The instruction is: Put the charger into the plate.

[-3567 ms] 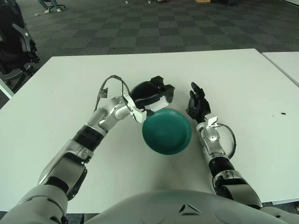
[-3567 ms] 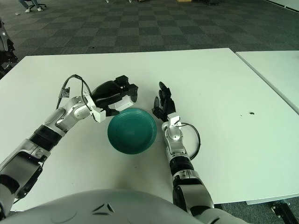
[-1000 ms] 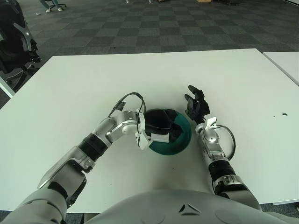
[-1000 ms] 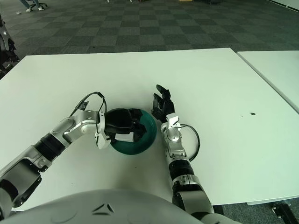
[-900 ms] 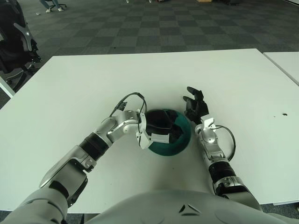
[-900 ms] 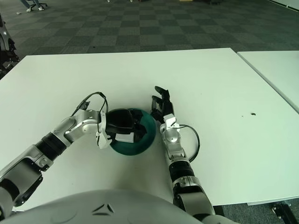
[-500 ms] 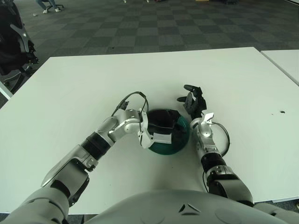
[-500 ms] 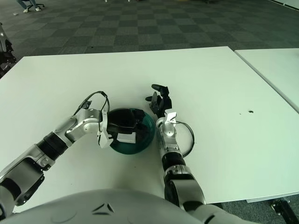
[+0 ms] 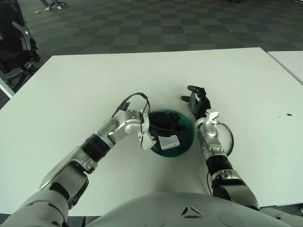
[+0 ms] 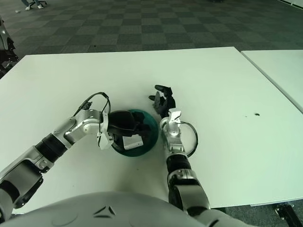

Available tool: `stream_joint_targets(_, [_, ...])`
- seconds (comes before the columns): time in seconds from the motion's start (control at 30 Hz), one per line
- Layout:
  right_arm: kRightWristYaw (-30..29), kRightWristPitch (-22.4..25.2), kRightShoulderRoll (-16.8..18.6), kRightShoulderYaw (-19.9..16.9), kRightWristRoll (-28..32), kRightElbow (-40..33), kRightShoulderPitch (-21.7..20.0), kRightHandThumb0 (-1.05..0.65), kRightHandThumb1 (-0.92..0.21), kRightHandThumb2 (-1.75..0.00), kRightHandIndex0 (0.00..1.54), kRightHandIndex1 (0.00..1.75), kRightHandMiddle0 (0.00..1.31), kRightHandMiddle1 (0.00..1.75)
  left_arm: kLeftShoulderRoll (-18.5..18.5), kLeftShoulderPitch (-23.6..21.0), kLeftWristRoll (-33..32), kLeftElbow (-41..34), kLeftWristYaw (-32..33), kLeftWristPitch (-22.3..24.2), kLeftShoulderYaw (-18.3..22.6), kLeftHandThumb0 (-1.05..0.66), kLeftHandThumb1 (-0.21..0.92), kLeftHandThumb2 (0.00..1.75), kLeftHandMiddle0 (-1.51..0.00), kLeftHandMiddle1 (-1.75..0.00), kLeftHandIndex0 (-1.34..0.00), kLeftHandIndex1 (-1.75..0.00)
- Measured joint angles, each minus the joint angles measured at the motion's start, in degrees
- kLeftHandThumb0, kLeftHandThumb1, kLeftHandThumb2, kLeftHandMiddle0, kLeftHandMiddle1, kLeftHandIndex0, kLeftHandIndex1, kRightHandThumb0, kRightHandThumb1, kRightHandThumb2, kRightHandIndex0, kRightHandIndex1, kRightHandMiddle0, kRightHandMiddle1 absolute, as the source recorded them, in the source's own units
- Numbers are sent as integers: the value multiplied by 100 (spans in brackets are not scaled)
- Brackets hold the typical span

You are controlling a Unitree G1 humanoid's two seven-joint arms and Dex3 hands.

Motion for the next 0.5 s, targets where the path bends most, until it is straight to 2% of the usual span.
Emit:
stream_joint_targets(0.07, [-233,207,-45,275,-479,-289,229,-61,-92,-98,24,3,0,42,24,-5,-32,-86,-130,57,2,-105,92,80,-20,-16,0,-47])
stream_joint_targets(0.23, [-642,673,13,699,-1204,-948,632,-59,-92,-98,24,1,0,41,96,-50,-144,-256,-478,187,3,-105,92,81,-16,-6,0,-33])
stream_joint_targets(0.37, [-817,1109,131,749,-1310,-1429,886,-59,-92,-97,26,2,0,46,194,-52,-250,-395,-711,251,12,-105,92,81,-13,-3,0,-27])
stream_joint_targets(0.5, [-882,1583,139,780,-1286,-2080,1227,-57,-92,-92,33,3,0,70,253,-54,-402,-516,-804,300,48,-105,92,79,-12,-1,0,-25])
